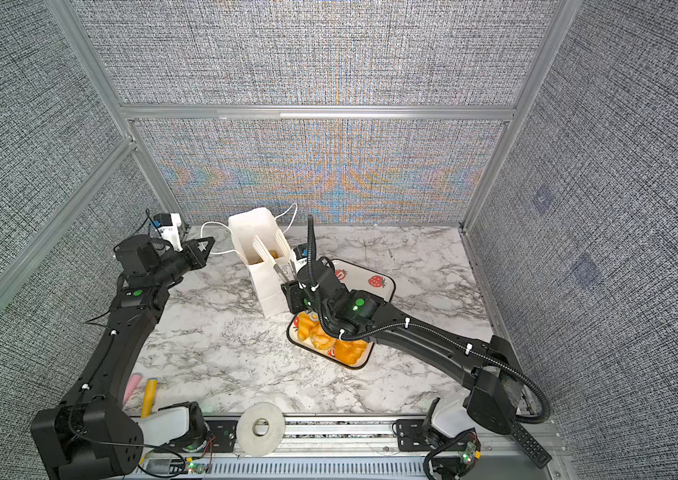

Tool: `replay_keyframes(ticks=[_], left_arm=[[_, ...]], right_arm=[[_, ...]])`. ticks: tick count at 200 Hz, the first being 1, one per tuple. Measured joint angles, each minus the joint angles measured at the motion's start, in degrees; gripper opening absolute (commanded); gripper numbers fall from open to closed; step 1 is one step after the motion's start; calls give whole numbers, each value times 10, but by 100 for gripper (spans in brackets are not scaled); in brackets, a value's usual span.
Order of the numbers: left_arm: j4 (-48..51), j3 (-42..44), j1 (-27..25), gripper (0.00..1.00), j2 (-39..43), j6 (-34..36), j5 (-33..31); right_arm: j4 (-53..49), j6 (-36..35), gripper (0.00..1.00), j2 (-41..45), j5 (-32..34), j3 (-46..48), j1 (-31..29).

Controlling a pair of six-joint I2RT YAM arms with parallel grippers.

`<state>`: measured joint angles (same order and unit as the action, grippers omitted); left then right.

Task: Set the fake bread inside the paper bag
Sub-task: 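Raise the open tongs out of the bag toward the tray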

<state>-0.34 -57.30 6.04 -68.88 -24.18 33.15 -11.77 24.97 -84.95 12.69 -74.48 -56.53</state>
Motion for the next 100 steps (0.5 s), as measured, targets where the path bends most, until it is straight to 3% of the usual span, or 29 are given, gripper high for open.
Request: replay_keyframes(ticks=[100], left_arm=[[0, 0, 0, 0, 1, 0, 0]], right_arm=[[0, 2, 46, 28, 9, 7, 0]])
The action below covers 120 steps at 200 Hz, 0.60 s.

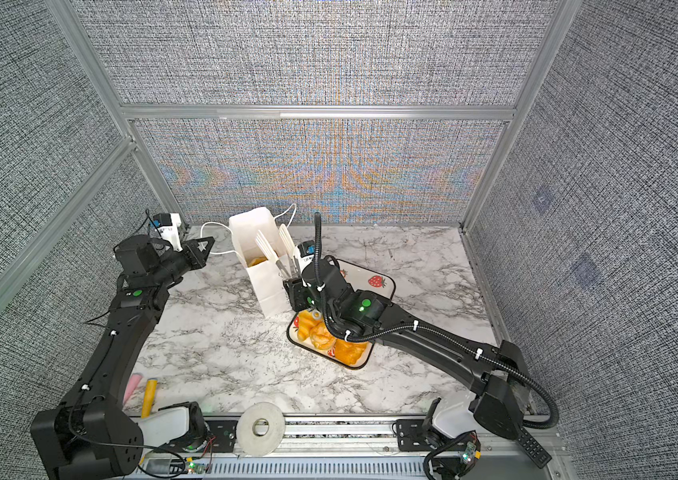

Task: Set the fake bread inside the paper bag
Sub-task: 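Raise the open tongs out of the bag toward the tray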

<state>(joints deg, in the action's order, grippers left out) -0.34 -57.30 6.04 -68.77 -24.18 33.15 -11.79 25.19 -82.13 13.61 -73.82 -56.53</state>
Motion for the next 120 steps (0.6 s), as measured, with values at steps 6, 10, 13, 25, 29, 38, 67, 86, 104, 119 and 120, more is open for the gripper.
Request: replay_keyframes(ticks=[6, 10, 13, 25, 29, 38, 67, 86, 104, 119, 120], left_arm=[[0, 0, 0, 0, 0, 0, 0], [0, 0, 0, 0, 0, 0, 0], [0, 0, 0, 0, 0, 0, 0], [0, 0, 0, 0, 0, 0, 0], [0, 0, 0, 0, 0, 0, 0], [0, 0, 0, 0, 0, 0, 0], [0, 0, 0, 0, 0, 0, 0], [0, 0, 0, 0, 0, 0, 0], [0, 0, 0, 0, 0, 0, 0], [0, 0, 0, 0, 0, 0, 0], [0, 0, 0, 0, 0, 0, 0]], right_arm=[[0, 0, 46, 3, 2, 2, 0], [0, 0, 46, 4, 3, 3, 0], [0, 0, 47, 6, 5, 4, 0], [0, 0, 46, 10, 8, 6, 0], [0, 0, 47, 12, 10, 7, 0], [-1, 0, 47, 16, 12, 9, 0], [-6, 0, 47, 27, 17, 17, 0], [-14, -1, 46, 33, 24, 20, 0], [-19, -1, 47, 42, 29, 29, 0], [-22, -1, 47, 52, 34, 41, 0], [-22, -1, 47, 52, 34, 41, 0]])
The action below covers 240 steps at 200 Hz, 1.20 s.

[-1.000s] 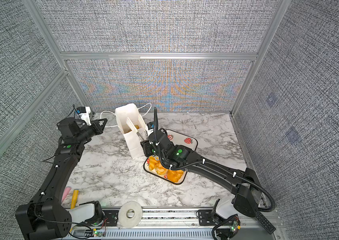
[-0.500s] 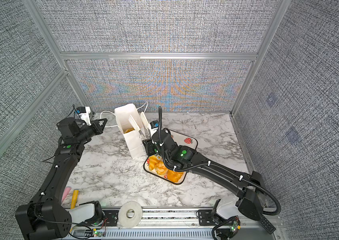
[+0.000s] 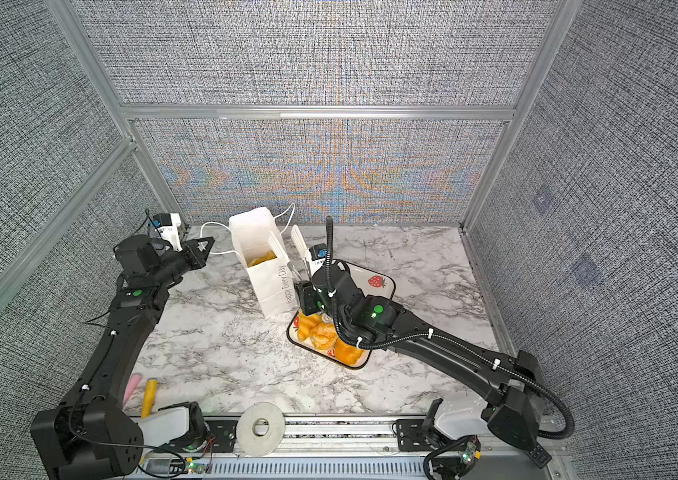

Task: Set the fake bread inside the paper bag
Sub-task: 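Raise the open tongs out of the bag toward the tray, then lower the tongs with the right gripper onto the round knotted bun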

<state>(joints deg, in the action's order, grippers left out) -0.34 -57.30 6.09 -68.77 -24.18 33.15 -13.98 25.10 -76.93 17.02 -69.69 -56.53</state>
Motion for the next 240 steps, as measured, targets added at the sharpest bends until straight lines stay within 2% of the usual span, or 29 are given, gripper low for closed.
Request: replay_keyframes(ticks=[121, 185, 240], left_arm=[[0, 0, 0, 0, 0, 0, 0], [0, 0, 0, 0, 0, 0, 0], [0, 0, 0, 0, 0, 0, 0]], right_arm=[[-60, 22, 47, 57, 23, 81, 0], [-111, 44, 47, 87, 22, 128, 0], [-169, 48, 47, 88, 7, 132, -1]])
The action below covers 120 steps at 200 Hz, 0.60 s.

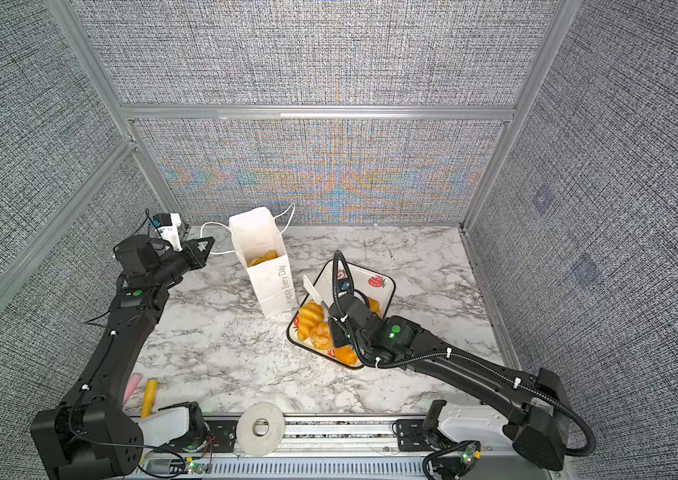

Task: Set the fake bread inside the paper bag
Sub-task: 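Lower the tongs with the right gripper onto the round knotted bun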

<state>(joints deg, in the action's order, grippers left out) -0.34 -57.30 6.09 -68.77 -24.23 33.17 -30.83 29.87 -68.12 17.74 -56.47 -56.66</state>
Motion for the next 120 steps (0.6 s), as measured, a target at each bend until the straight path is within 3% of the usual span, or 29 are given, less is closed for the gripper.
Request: replay_keyframes(ticks=[120], left_arm=[[0, 0, 0, 0, -5, 0, 0]], right_arm=[[-83, -20, 50, -20, -36, 10, -4]])
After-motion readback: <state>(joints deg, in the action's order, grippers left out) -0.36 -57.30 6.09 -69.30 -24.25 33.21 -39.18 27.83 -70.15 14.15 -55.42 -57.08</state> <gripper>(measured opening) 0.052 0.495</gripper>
